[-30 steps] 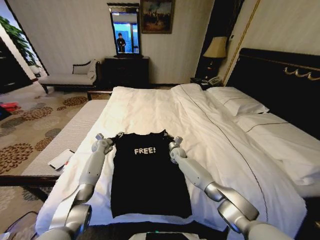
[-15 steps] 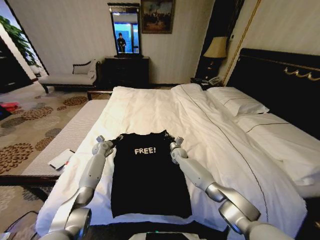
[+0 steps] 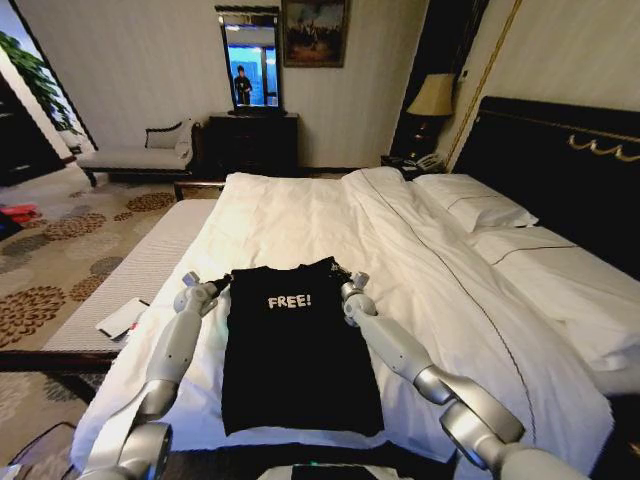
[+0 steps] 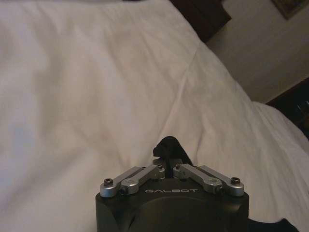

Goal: Fold the clothes on the bed.

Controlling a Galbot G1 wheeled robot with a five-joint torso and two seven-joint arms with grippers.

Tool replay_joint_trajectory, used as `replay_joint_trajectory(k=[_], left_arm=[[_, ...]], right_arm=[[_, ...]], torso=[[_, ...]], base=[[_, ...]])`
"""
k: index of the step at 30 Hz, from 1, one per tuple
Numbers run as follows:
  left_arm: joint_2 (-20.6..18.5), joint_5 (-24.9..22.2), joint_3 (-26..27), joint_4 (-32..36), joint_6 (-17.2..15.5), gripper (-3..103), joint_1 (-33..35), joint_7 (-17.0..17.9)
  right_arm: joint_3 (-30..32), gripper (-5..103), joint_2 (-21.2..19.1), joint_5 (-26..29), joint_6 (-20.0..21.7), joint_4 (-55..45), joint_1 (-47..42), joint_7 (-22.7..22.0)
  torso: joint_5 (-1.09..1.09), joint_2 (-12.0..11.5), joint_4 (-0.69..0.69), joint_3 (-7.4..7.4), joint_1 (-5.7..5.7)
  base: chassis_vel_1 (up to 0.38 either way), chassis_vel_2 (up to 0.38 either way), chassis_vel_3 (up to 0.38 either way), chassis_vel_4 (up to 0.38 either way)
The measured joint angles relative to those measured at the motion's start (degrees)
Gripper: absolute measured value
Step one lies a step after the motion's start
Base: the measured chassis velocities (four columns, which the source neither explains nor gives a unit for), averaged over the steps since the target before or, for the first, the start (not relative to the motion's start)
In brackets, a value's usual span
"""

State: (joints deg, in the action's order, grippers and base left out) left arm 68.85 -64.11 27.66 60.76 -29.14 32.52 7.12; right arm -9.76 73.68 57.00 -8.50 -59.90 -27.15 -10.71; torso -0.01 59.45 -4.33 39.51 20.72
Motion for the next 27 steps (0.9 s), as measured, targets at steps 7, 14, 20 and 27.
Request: replay_joint_trajectory(k=[7,14,20,27], left_arm=[[-3.5,-4.2,-0.4,6.5,-0.1,2,0.3,2.0],[-6.9,-9.5,-1.4,11.7,0.4,2,0.2,2.6],[-8.9,-12.9,-1.4,14.9,0.5,2,-0.8,3.9],[-15.0,-19.6,3.1,31.2,0.1,2,7.9,4.0]], right_arm=[[0.4,0,-1.4,2.6,-1.2,-4.5,0.7,-0.2],[0.7,0,-3.0,6.2,-1.6,-9.1,1.9,-0.5],[0.7,0,-4.4,7.6,-3.0,-12.2,2.9,-1.7],[2.1,0,-13.2,10.8,-4.4,-24.5,0.7,-7.9]], torso=[[0.01,0.0,0.00,0.00,0.00],[0.01,0.0,0.03,0.00,0.00],[0.01,0.0,-0.01,-0.01,0.00],[0.02,0.0,-0.01,-0.01,0.00]], base=[[0.000,0.000,0.000,0.000],[0.000,0.000,0.000,0.000],[0.000,0.000,0.000,0.000],[0.000,0.000,0.000,0.000]])
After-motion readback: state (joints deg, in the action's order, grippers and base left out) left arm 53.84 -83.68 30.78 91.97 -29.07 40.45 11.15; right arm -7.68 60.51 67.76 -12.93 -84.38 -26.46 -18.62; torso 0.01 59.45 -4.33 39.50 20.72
